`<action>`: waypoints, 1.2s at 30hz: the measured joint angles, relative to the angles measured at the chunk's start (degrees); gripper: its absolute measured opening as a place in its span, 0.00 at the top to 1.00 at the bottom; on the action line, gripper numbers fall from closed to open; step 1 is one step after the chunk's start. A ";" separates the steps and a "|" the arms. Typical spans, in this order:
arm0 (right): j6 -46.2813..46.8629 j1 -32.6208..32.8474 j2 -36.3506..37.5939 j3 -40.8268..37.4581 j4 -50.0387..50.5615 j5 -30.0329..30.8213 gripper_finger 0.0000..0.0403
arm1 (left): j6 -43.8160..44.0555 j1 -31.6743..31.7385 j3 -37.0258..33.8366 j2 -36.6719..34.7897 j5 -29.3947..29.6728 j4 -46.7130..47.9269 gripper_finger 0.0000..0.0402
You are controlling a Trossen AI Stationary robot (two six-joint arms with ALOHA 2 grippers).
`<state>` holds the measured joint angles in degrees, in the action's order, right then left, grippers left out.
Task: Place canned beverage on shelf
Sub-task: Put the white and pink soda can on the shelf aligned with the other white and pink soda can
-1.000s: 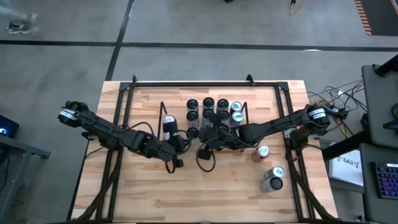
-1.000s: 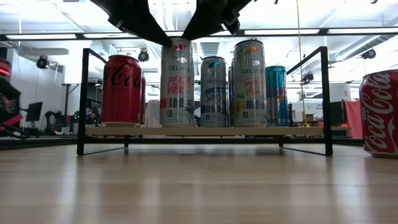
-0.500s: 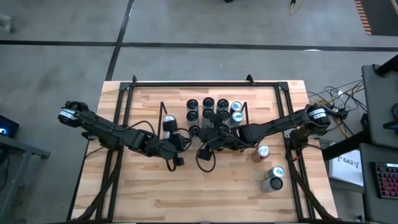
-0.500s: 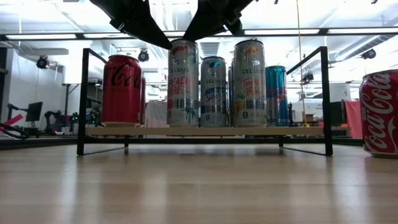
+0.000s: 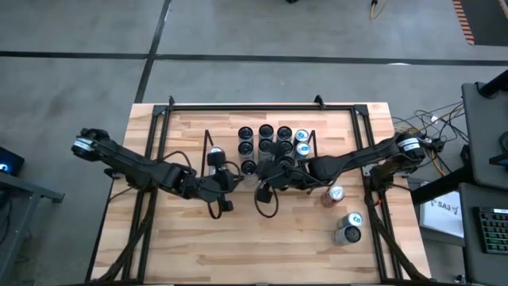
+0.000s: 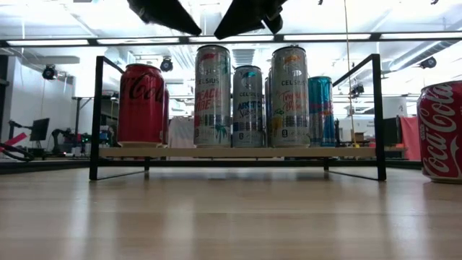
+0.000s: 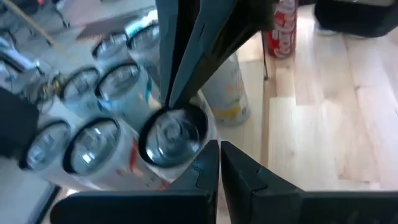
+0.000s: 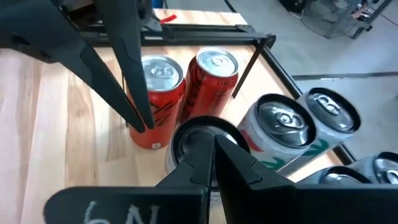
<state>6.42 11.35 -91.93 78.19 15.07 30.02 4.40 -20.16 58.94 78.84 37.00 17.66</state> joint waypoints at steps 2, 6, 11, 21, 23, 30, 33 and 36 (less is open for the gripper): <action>0.01 0.00 0.53 0.00 0.31 -0.01 0.98 | -2.69 0.01 0.54 -0.61 0.24 -0.03 1.00; 0.28 0.00 1.08 0.00 2.19 0.02 0.98 | -7.86 1.10 1.11 -1.19 5.28 0.03 1.00; 1.81 0.00 0.73 0.00 3.67 0.04 0.98 | -8.27 4.07 1.02 -0.66 3.94 0.62 1.00; 1.94 -0.04 0.31 -0.45 3.67 0.03 0.98 | -5.23 4.99 0.98 -0.21 0.89 1.00 1.00; 1.94 -0.04 0.31 -0.53 3.52 0.05 0.98 | -4.79 5.00 0.97 -0.21 0.89 1.43 1.00; 2.01 -0.04 0.31 -1.04 3.46 0.11 0.98 | -3.43 5.06 0.93 -0.21 -1.82 1.41 1.00; 2.01 -0.04 0.31 -1.16 3.33 0.14 0.98 | -3.40 5.06 0.93 -0.20 -1.97 1.44 1.00; 2.07 -0.02 0.31 -1.18 3.31 0.13 0.98 | -3.39 5.06 0.93 0.14 -1.96 1.46 1.00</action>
<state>8.49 11.33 -91.61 77.01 18.37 30.15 1.01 -15.09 59.88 78.98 35.04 19.12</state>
